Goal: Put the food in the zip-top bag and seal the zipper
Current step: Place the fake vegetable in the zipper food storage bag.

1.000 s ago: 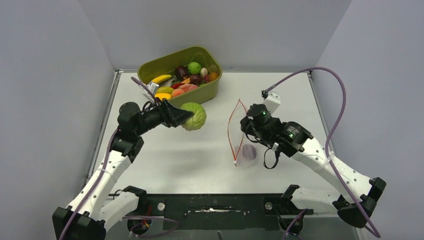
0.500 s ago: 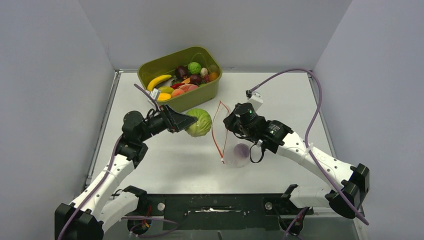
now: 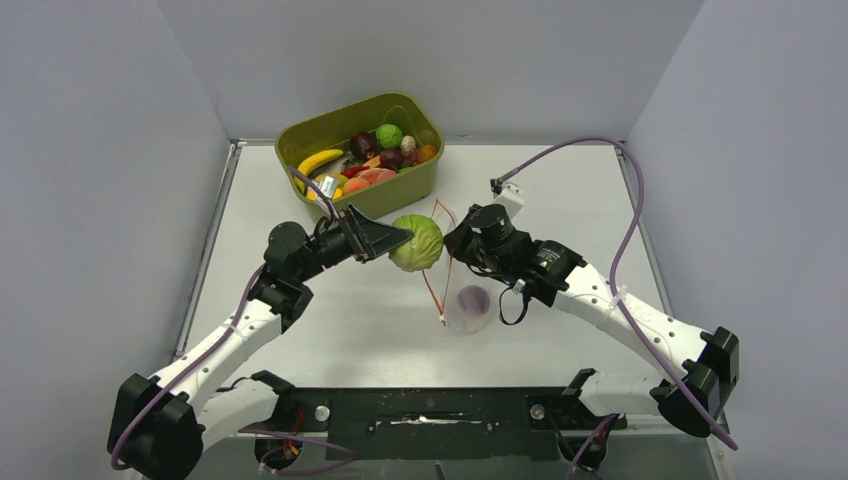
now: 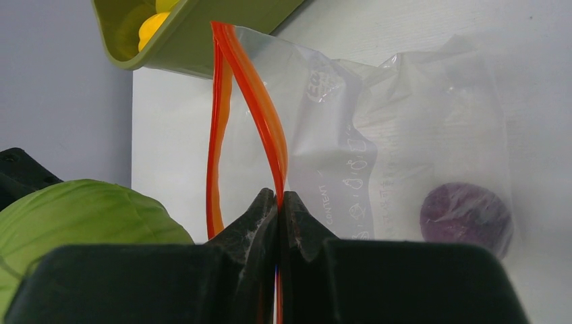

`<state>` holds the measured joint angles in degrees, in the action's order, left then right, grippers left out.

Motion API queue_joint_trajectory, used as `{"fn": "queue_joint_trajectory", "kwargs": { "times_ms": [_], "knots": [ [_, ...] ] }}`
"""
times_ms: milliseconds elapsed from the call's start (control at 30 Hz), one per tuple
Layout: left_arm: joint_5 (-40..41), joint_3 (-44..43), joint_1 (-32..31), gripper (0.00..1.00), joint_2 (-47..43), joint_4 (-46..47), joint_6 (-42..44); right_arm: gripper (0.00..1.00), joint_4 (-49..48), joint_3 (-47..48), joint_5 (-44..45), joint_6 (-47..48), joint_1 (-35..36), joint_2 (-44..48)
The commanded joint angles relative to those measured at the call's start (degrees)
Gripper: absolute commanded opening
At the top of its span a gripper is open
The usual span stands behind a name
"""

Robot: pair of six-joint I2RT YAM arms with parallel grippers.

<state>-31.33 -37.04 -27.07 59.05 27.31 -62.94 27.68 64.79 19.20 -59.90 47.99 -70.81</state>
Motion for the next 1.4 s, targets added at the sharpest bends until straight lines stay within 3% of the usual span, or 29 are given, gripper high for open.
{"fn": "queue_joint_trajectory", "kwargs": {
  "times_ms": [0,200,367,533,967,1167,1367],
  "knots": [
    [3.9,-0.8,-1.6,0.37,0.2,7.4,-3.0,0.0,-3.3,1.2,0.1,0.0,-0.3,1.0],
    [8.1,2.9,-2.8,0.36,1.6,8.9,-5.7,0.0,-3.7,0.1,0.1,-0.2,-0.3,2.4],
    [13.1,1.8,-4.4,0.36,1.3,-1.0,1.2,0.0,-5.3,-0.5,-1.5,1.0,-0.3,3.1],
    [15.2,4.5,-4.4,0.35,-0.3,1.3,0.7,0.0,-6.4,-0.3,-4.6,4.3,-0.3,3.5],
    [20.3,-4.6,-5.1,0.34,0.2,-18.4,11.8,0.0,-8.9,1.1,-11.1,9.0,-0.1,0.8],
    [21.2,-5.8,-5.2,0.34,-0.2,-21.5,14.8,0.0,-14.3,-0.3,-16.0,11.4,-0.1,0.1],
    [18.5,-8.4,-5.1,0.34,-0.6,-24.8,14.5,0.0,-14.5,-0.2,-15.2,10.6,-0.3,-0.3]
  ]
}}
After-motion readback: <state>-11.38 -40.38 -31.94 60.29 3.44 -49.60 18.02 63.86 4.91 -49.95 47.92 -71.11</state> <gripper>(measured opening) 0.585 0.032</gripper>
